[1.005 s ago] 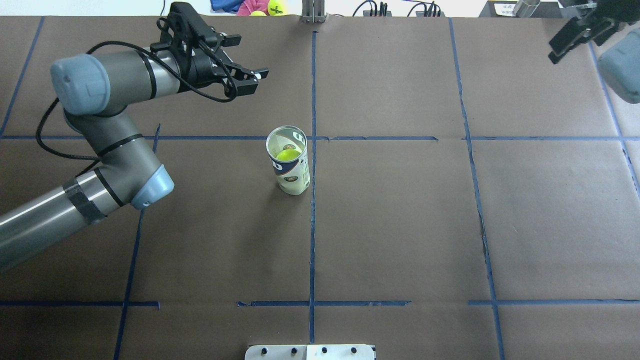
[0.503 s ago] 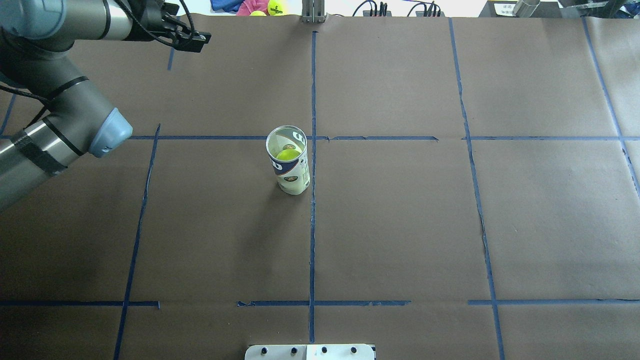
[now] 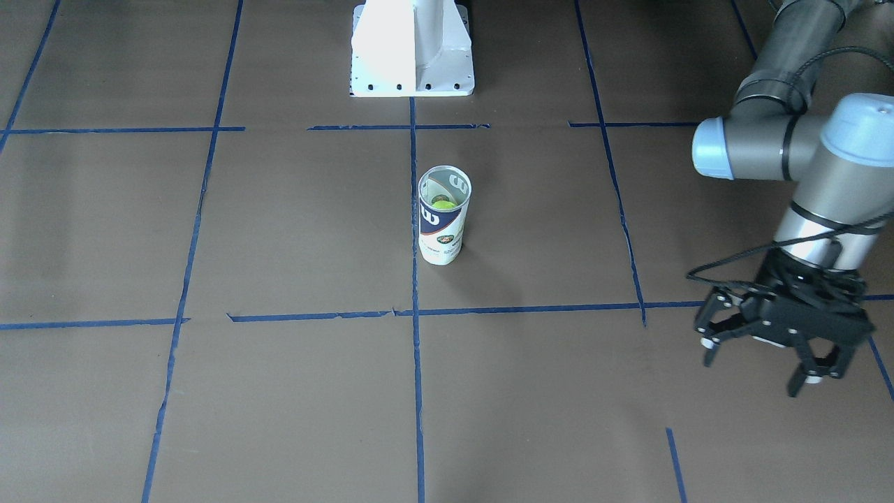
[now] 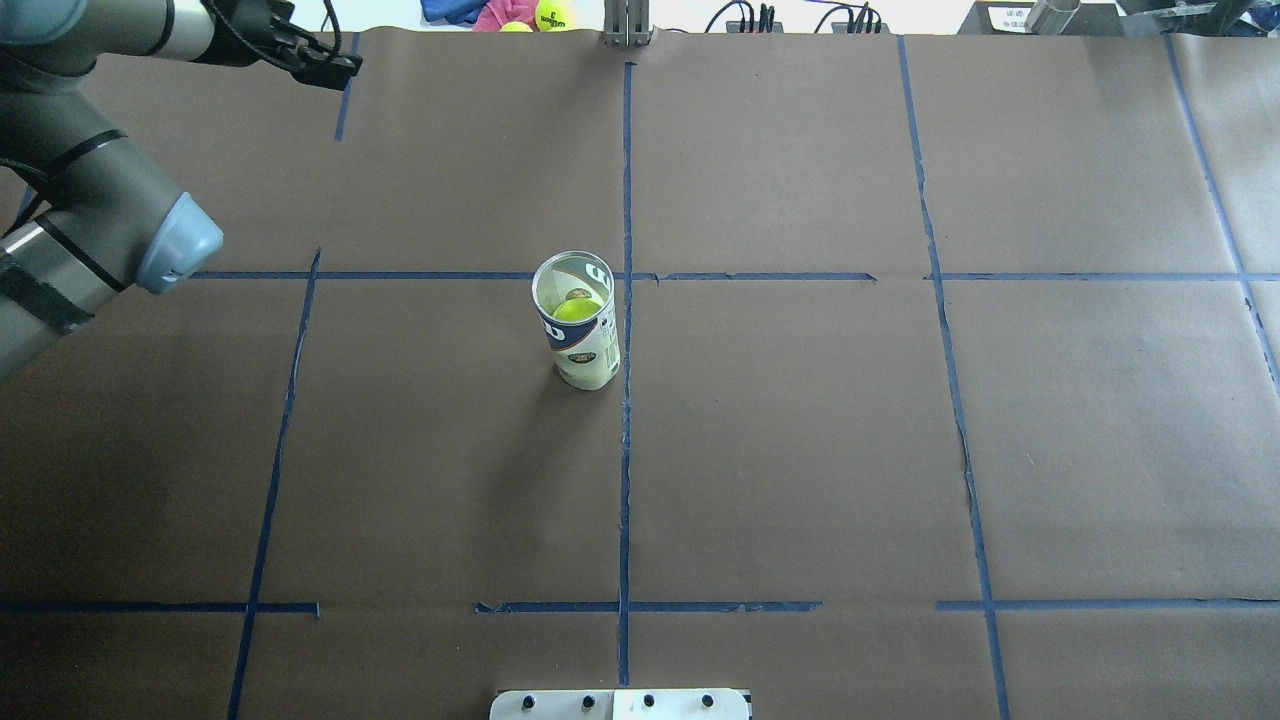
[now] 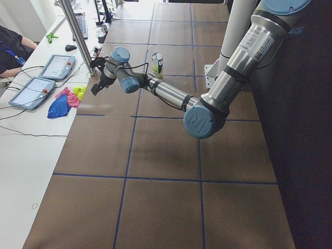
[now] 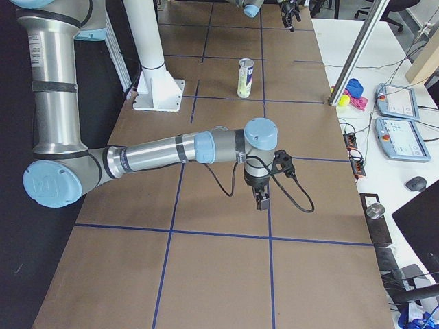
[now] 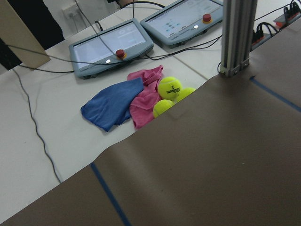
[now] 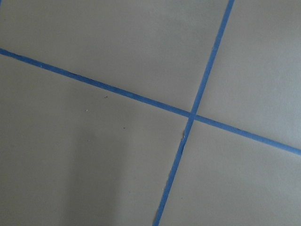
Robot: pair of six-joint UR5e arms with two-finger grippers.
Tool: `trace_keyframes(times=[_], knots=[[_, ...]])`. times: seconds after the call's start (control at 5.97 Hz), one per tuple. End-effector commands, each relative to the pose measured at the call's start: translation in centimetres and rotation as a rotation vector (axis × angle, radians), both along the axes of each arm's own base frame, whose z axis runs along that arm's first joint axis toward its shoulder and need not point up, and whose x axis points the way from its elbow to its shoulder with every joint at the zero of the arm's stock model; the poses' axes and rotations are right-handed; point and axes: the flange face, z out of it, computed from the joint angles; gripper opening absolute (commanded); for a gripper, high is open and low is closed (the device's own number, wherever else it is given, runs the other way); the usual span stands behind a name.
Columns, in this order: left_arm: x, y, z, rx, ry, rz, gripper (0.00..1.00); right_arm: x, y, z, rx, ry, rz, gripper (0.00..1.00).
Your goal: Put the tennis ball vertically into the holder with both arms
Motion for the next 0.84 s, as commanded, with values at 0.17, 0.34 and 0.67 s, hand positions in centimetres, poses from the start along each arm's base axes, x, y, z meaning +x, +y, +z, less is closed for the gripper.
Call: trace_keyframes(times=[0.17,0.34,0.67], knots=[[-11.0,1.5,12.7,-0.304,-0.087,0.083,1.0,0.5,1.2,2.4,-0.033,0.007,-0.004,1.0],[-14.6,2.5,17.8,-0.412,-0.035,0.122,1.0,0.5,1.4,3.0,-0.047,0.009,-0.003,1.0],[-19.9,6.8,25.2,-0.61,0.044,0.09,1.0,0.4,1.7,3.4,-0.057,0.012,-0.006,1.0]])
